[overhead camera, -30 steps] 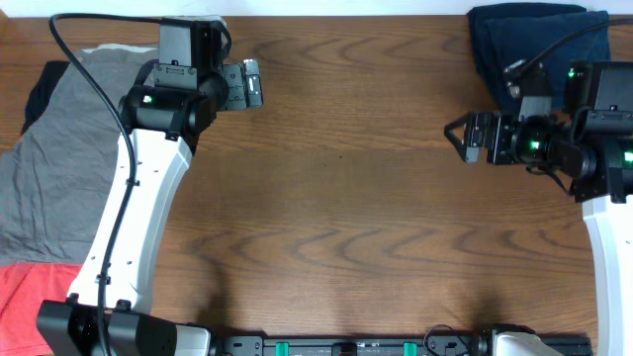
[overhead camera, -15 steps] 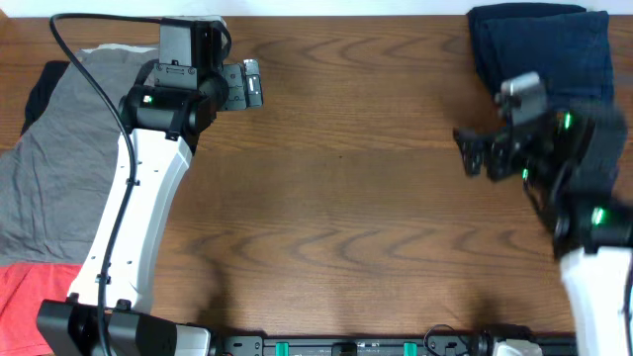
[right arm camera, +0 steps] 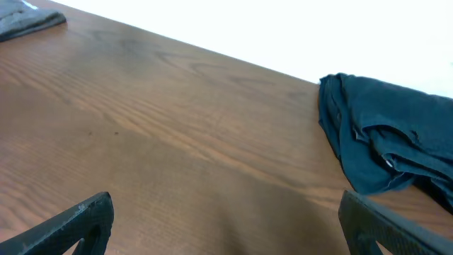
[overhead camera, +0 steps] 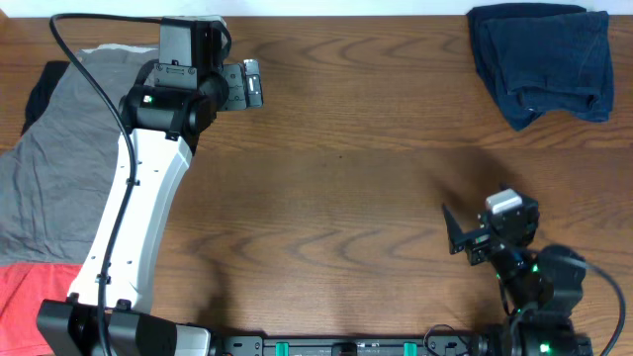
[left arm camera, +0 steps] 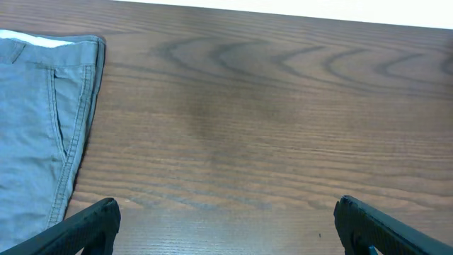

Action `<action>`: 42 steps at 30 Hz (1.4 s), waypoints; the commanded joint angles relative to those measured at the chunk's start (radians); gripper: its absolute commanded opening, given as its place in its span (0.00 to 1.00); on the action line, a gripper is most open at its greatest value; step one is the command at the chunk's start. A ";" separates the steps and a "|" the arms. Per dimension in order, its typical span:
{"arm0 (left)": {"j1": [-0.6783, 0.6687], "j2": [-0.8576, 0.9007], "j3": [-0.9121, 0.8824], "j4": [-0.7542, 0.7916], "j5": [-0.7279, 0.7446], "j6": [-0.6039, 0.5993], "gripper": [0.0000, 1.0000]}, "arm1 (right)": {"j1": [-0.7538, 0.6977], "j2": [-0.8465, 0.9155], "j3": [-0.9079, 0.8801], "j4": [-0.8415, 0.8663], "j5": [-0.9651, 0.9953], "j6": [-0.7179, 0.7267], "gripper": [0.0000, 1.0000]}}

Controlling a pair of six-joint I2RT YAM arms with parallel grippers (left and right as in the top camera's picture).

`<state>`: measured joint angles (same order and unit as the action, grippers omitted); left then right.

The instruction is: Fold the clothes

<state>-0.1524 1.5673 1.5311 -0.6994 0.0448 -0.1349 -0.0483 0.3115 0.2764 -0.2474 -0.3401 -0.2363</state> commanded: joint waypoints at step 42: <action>0.003 0.010 -0.004 0.001 -0.012 -0.005 0.98 | 0.048 -0.305 -0.271 0.182 0.246 0.153 0.99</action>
<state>-0.1524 1.5673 1.5311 -0.6991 0.0448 -0.1345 -0.0120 0.0147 0.0113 -0.0635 -0.1032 -0.1009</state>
